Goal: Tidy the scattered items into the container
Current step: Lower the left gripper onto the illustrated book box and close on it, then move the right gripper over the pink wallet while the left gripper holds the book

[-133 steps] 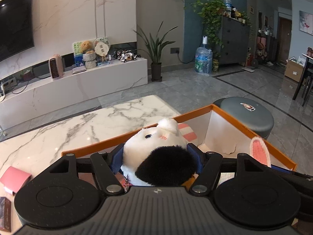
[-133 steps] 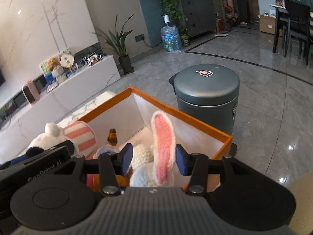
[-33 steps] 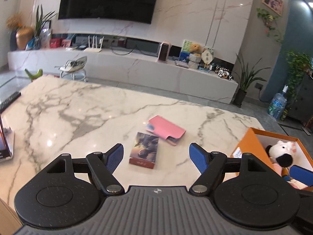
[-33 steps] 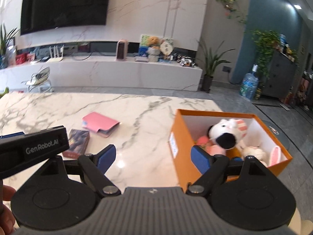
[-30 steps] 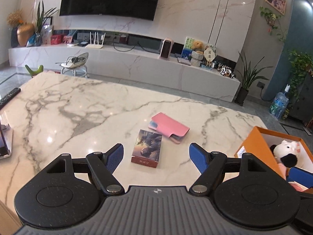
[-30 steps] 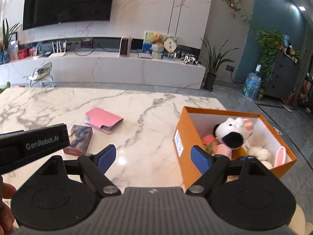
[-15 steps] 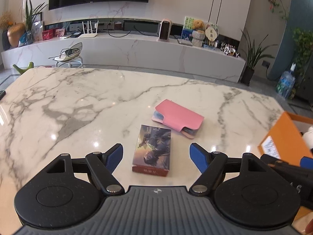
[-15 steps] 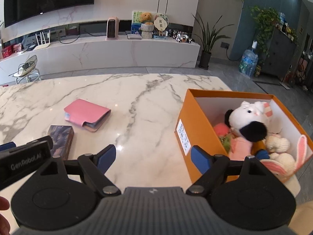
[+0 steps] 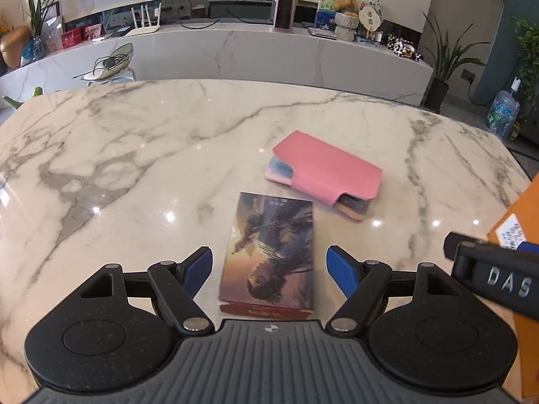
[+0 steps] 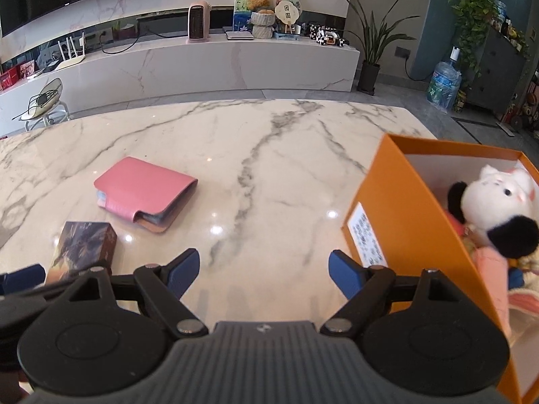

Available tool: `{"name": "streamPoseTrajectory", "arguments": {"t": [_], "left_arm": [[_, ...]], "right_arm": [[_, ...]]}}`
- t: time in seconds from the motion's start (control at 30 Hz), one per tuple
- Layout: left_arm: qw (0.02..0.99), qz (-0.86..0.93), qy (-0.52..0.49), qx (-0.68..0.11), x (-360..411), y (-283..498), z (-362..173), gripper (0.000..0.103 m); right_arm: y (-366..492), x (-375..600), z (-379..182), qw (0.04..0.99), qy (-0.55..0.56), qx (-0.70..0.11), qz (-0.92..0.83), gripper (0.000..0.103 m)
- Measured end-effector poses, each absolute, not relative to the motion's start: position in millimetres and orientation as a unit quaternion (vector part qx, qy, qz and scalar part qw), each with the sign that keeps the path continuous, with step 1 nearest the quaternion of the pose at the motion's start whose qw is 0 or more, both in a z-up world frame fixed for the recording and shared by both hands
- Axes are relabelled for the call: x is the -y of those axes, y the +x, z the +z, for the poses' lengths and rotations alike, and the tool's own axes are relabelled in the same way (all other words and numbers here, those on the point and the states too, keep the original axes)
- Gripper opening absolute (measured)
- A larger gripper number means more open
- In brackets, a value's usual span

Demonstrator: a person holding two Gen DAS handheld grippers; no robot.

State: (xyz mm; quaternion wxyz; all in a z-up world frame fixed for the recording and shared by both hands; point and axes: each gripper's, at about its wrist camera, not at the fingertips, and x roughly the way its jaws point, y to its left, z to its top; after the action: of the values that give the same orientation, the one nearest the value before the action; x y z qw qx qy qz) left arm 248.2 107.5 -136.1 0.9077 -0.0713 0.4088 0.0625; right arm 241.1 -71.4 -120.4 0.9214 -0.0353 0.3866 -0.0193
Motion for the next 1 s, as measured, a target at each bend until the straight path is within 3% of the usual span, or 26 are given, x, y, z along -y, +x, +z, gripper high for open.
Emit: {"name": "streamPoseTrajectory", "arguments": {"t": [0.07, 0.27, 0.4, 0.77, 1.0], "left_arm": [[0.908, 0.062, -0.08, -0.407, -114.0, 249.8, -138.7, 0.068], [0.909, 0.087, -0.082, -0.4, -139.1, 256.6, -138.2, 0.068], [0.909, 0.097, -0.082, -0.396, -158.2, 261.4, -138.6, 0.068], [0.919, 0.093, -0.035, -0.381, -159.1, 265.6, -148.4, 0.067], [0.921, 0.094, -0.038, -0.375, -160.0, 265.1, -149.2, 0.067]], "right_arm": [[248.1, 68.8, -121.9, 0.922, -0.037, -0.384, -0.018, 0.085], [268.7, 49.1, -126.4, 0.93, -0.049, -0.365, 0.012, 0.086], [281.8, 24.9, -127.3, 0.939, -0.072, -0.332, 0.06, 0.094], [306.9, -39.2, -153.5, 0.92, -0.251, -0.249, 0.17, 0.099], [334.5, -24.0, -168.2, 0.915, -0.182, -0.308, 0.185, 0.102]]}}
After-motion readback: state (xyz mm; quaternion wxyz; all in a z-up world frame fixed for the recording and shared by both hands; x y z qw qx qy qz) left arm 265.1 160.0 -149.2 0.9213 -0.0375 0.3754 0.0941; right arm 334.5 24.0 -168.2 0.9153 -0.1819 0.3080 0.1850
